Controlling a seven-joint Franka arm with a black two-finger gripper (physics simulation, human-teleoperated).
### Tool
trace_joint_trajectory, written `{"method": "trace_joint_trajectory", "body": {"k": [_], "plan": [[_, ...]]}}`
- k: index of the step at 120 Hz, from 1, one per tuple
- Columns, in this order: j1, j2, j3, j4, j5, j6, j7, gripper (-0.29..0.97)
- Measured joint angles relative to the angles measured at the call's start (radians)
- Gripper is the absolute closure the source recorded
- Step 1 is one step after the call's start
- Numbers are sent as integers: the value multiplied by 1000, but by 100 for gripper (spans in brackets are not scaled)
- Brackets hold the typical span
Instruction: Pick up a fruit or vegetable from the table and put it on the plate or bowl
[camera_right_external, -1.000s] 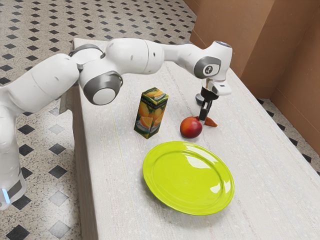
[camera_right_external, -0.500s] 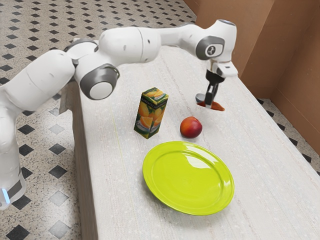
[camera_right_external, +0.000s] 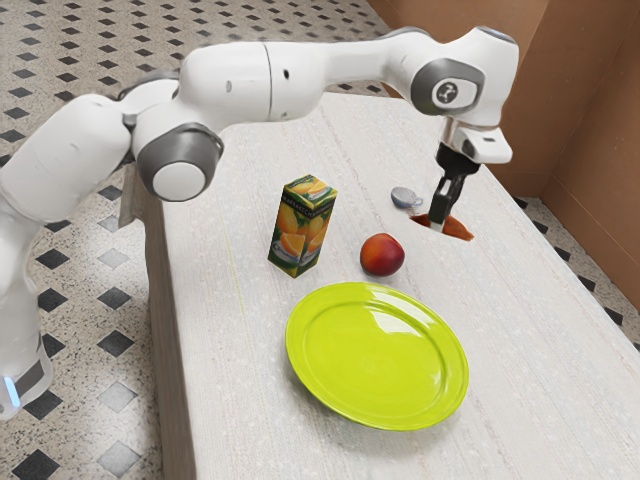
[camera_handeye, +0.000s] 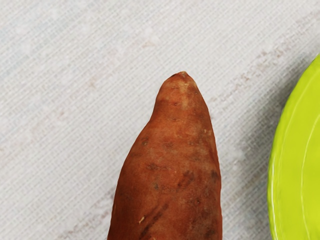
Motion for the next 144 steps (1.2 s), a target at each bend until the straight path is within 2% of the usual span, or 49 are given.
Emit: {"method": "trace_joint_trajectory", "body": {"k": [26,41,54,85,121,133,144], "plan": [[-120,-5,3,-30,23,-7,-72,53],[-182,-133,3,-258,42,40,-114,53],[-224,-170,1,-336,64,81,-151,53],[-289,-246,0,-505,100,146,-237,52],[-350,-295,0,-615,115,199,-333,52],[-354,-297,-13,-617,113,201,-357,28],[-355,-298,-15,-615,113,200,-377,14]]}}
